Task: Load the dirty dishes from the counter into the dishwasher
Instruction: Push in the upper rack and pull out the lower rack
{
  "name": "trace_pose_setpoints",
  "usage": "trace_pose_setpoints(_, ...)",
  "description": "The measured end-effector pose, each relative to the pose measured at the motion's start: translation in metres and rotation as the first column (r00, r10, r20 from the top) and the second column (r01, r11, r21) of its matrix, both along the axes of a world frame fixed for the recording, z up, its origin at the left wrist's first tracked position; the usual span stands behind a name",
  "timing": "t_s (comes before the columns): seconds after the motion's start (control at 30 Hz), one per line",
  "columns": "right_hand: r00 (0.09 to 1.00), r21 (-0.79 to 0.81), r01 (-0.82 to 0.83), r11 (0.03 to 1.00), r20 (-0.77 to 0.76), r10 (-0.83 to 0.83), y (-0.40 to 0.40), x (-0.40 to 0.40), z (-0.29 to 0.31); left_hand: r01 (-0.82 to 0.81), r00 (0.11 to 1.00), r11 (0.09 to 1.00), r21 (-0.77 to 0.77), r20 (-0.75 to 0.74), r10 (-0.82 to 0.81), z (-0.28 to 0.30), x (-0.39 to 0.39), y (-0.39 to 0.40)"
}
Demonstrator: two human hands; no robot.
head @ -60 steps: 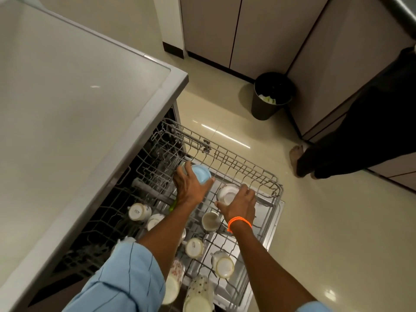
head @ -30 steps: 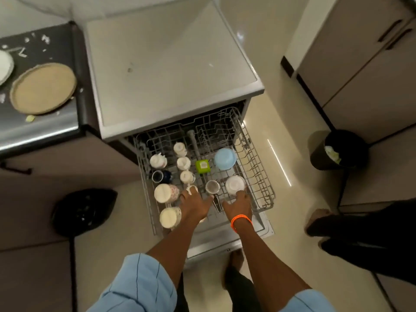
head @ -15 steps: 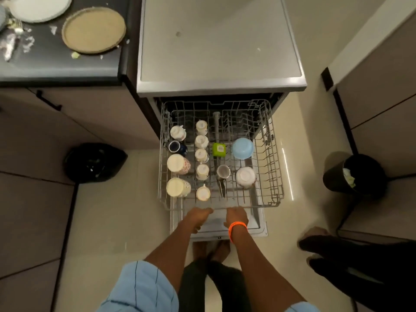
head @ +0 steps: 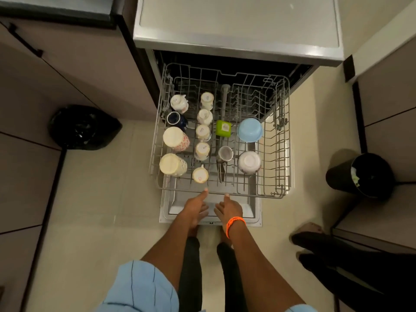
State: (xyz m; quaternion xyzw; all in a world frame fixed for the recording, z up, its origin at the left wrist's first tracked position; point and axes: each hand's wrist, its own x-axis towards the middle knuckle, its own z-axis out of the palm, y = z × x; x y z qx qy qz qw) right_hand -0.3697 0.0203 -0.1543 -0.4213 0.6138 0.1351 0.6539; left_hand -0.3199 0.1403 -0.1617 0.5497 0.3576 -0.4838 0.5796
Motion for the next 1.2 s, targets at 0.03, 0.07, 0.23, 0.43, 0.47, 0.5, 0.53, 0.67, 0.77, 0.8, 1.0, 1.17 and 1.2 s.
trace_pose_setpoints(0.03,0.998,0.008,0.041,0.999,0.045,-0.041,-0.001,0.000,-0.004,-0.031,0.999,0.999,-0.008,0.015,0.031,-0.005,0.000,-0.005)
trace_pose_setpoints(0.07,0.995,0.018,0.069,0.997,0.074,-0.070,-0.003,0.002,-0.006,-0.047,0.998,0.999,-0.006,0.037,0.047,-0.008,0.000,-0.011)
trace_pose_setpoints(0.23,0.978,-0.035,0.136,0.990,0.166,-0.128,-0.008,0.006,-0.016,-0.110,0.991,0.991,-0.073,0.064,0.115,-0.021,0.005,-0.026)
trace_pose_setpoints(0.43,0.981,-0.140,0.140,0.980,0.152,-0.119,-0.008,0.008,-0.026,-0.160,0.981,0.975,-0.154,0.088,0.175,-0.021,0.003,-0.029)
trace_pose_setpoints(0.47,0.981,-0.152,0.136,0.979,0.156,-0.112,-0.008,0.009,-0.029,-0.171,0.977,0.975,-0.145,0.104,0.187,-0.022,0.002,-0.031)
trace_pose_setpoints(0.5,0.980,-0.163,0.136,0.977,0.164,-0.109,-0.008,0.010,-0.029,-0.187,0.972,0.973,-0.136,0.116,0.203,-0.023,0.001,-0.034)
trace_pose_setpoints(0.53,0.978,-0.170,0.141,0.975,0.174,-0.111,-0.009,0.012,-0.030,-0.203,0.967,0.971,-0.131,0.127,0.219,-0.026,0.001,-0.037)
trace_pose_setpoints(0.67,0.961,-0.169,0.185,0.968,0.239,-0.142,-0.017,0.029,-0.027,-0.238,0.948,0.961,-0.144,0.182,0.262,-0.030,0.011,-0.049)
trace_pose_setpoints(0.77,0.958,-0.177,0.184,0.967,0.252,-0.136,-0.023,0.050,-0.031,-0.263,0.931,0.953,-0.147,0.219,0.291,-0.031,0.032,-0.056)
trace_pose_setpoints(0.8,0.961,-0.186,0.174,0.967,0.248,-0.125,-0.025,0.058,-0.034,-0.266,0.927,0.953,-0.144,0.232,0.294,-0.032,0.041,-0.058)
trace_pose_setpoints(1.0,0.964,-0.265,0.126,0.956,0.261,-0.055,-0.041,0.100,-0.043,-0.242,0.906,0.952,-0.187,0.306,0.291,-0.038,0.083,-0.074)
trace_pose_setpoints(1.17,0.959,-0.280,0.096,0.955,0.283,-0.013,-0.059,0.140,-0.039,-0.180,0.893,0.963,-0.201,0.378,0.245,-0.045,0.120,-0.089)
trace_pose_setpoints(1.2,0.956,-0.281,0.096,0.955,0.292,-0.010,-0.062,0.151,-0.037,-0.191,0.886,0.962,-0.196,0.387,0.254,-0.047,0.130,-0.093)
